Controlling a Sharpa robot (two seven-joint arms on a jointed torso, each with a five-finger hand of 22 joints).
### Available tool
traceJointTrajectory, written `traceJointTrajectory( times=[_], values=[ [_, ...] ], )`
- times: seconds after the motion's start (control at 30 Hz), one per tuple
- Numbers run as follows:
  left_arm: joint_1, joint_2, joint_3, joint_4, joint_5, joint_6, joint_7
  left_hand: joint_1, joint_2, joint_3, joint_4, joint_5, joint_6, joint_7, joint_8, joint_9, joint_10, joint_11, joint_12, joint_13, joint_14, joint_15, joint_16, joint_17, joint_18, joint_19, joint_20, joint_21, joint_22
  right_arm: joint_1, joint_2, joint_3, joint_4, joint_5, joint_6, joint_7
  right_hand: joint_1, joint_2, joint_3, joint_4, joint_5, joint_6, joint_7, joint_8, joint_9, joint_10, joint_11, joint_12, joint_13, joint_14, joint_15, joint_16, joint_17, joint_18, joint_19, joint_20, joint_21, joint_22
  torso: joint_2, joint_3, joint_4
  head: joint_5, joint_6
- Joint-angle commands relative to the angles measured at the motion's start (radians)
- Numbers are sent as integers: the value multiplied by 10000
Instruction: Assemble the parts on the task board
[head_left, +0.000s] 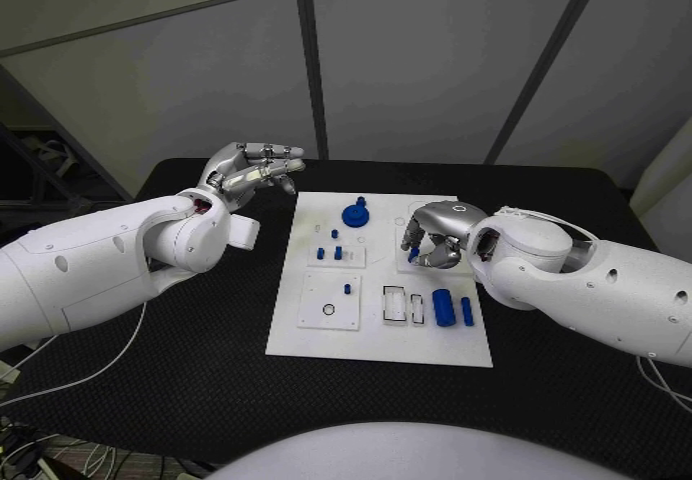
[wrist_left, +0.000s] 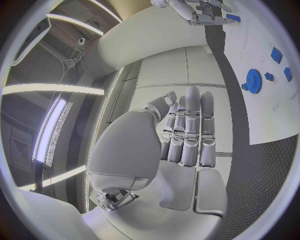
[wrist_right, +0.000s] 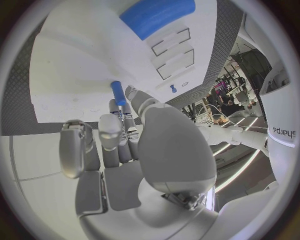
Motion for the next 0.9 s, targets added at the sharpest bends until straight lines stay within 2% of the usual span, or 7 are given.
traceJointTrajectory(
  times=[0.03,0.37,0.6,0.9],
  values=[
    [18,12,12,0,30,119,16,-46,21,-4,-44,-9,-59,-4,-45,-14,-67,28,-59,2,5,67,-40,-11,-118,-63,6,-48,-11,18,20,-1,-51,-139,225,-103,-2,17,107,-8,-39,115,-20,19,8,99,-20,-71,-20,-2,-32,64,-4,-4,318,-64,34,1452,-9,0,-6,-6,-1],
    [18,9,12,-5,30,122,7,-46,21,-4,-44,-9,-59,-4,-45,-14,-67,28,-59,2,5,67,-40,-11,-118,-63,6,-48,-11,16,40,-9,-132,-268,157,-173,-14,18,396,-55,-31,285,-54,19,14,259,-46,-159,-27,-3,-57,95,12,-15,339,-77,73,1492,-5,-3,-2,-2,-3],
    [18,8,12,-3,30,115,6,-46,21,-4,-44,-9,-59,-4,-45,-14,-67,28,-59,2,5,67,-40,-11,-118,-63,6,-48,-11,14,52,-12,-115,-284,-195,-70,-9,265,748,-123,-16,776,-233,167,115,1052,-285,34,106,60,-237,278,250,-139,575,-211,545,1888,-7,0,-4,-1,-17],
    [18,10,12,-13,30,108,1,-46,21,-4,-44,-9,-59,-4,-45,-14,-67,28,-59,2,5,67,-40,-11,-118,-63,6,-48,-11,10,29,-13,-40,-261,-925,-63,-97,543,792,-218,-35,1334,-425,368,327,1664,-519,112,254,106,-467,447,450,-268,816,-434,1023,2283,-10,-3,1,3,-39]
  ],
)
